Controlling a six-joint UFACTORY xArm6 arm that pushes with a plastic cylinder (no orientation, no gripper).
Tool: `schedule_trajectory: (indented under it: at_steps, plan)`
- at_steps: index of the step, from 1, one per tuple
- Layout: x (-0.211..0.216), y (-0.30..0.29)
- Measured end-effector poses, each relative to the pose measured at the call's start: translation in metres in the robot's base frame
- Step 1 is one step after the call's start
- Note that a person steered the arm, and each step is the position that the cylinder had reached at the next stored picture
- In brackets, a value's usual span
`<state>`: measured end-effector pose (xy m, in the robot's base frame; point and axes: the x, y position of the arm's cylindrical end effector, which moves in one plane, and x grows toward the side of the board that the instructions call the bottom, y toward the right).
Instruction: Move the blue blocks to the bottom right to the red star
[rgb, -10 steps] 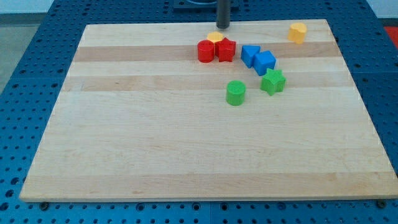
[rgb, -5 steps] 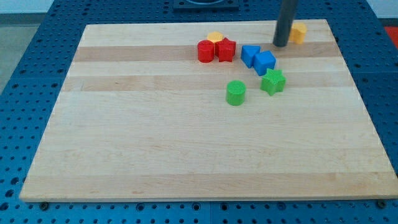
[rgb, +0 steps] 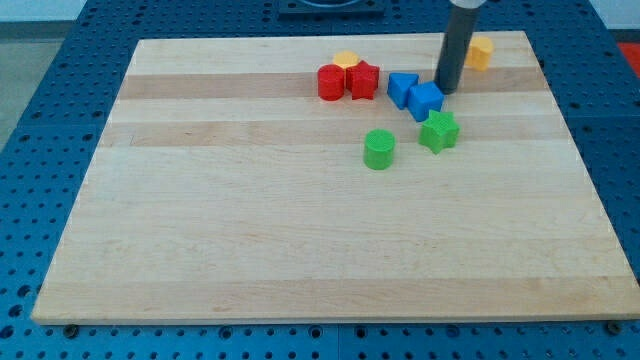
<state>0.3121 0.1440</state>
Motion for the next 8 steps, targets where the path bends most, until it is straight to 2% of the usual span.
schedule_trajectory:
  at_steps: [3, 4, 6, 8]
  plan:
    - [0.000, -0.055]
    - [0.000, -0.056]
    - [0.001, 0.012]
    - [0.037, 0.014]
